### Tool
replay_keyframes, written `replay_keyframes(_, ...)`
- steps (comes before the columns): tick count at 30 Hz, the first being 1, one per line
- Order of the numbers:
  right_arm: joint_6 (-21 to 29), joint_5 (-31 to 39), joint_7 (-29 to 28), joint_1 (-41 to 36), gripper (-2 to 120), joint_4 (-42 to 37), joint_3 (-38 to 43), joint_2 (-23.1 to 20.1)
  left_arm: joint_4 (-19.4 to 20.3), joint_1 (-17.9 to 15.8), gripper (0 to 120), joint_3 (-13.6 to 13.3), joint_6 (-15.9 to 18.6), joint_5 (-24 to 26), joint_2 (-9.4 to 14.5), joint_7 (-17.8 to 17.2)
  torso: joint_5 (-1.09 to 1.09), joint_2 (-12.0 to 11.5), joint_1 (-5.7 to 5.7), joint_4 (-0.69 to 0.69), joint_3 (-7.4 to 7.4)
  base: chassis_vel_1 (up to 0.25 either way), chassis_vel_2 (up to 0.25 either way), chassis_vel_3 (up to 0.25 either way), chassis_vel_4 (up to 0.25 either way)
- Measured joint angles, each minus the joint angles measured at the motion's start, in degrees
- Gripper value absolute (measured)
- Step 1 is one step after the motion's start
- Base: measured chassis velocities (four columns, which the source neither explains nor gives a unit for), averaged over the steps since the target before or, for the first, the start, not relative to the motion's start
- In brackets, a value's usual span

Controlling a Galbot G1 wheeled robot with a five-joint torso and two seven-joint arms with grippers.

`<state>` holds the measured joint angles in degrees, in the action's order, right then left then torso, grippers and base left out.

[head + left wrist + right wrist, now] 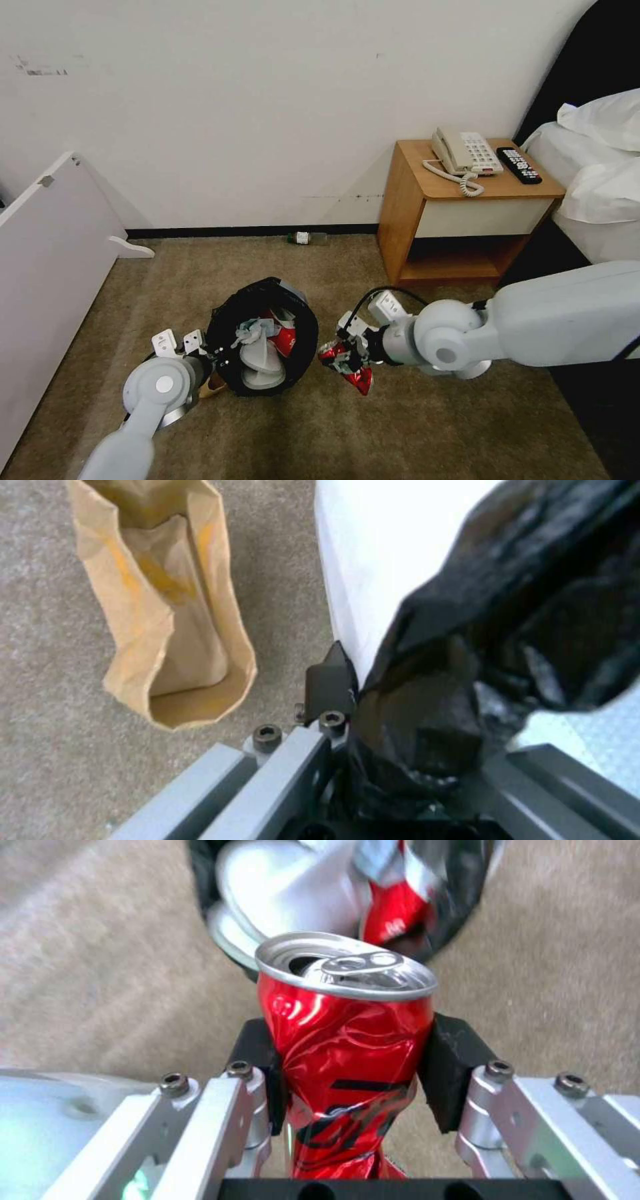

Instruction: Pick up the trash bin and place the garbage on the floor into it.

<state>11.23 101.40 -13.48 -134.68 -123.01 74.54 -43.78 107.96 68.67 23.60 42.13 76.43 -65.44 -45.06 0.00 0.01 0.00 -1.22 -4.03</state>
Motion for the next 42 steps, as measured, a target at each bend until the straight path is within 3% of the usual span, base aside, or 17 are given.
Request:
replay_keyframes(5, 0.06, 0.36, 0.41, 1.47, 38, -2.94, 1.75, 1.81, -1.26, -1.30, 0, -1.09, -0.02, -0.01, 0.01, 0.13, 0.01, 0.00, 0.00, 0.00, 0.00, 0.000, 0.000, 0.000, 0.000)
replay_keyframes(15, -0.57, -0.02, 2.36, 1.84, 38, -4.56, 5.00, 1.55, -0.56, -0.69, 0, -2.65, -0.08, -0.27, 0.20, 0.51, 0.00, 0.00, 0.00, -0.01, 0.00, 0.000, 0.000, 0.000, 0.000)
replay_keyframes(26, -2.50, -4.46, 6.63, -1.00, 38, -2.19, 9.60, -3.09, 2.14, 3.36, 0, -3.67, -0.24, -0.29, 2.59, 3.01, 0.00, 0.00, 0.00, 0.01, 0.00, 0.000, 0.000, 0.000, 0.000)
replay_keyframes(42, -3.50, -6.92, 8.65, -4.63, 38, 1.97, 14.17, -9.43, 2.99, 4.78, 0, -5.32, -0.22, 0.01, 4.02, 3.38, -0.01, 0.00, 0.00, 0.00, 0.00, 0.000, 0.000, 0.000, 0.000)
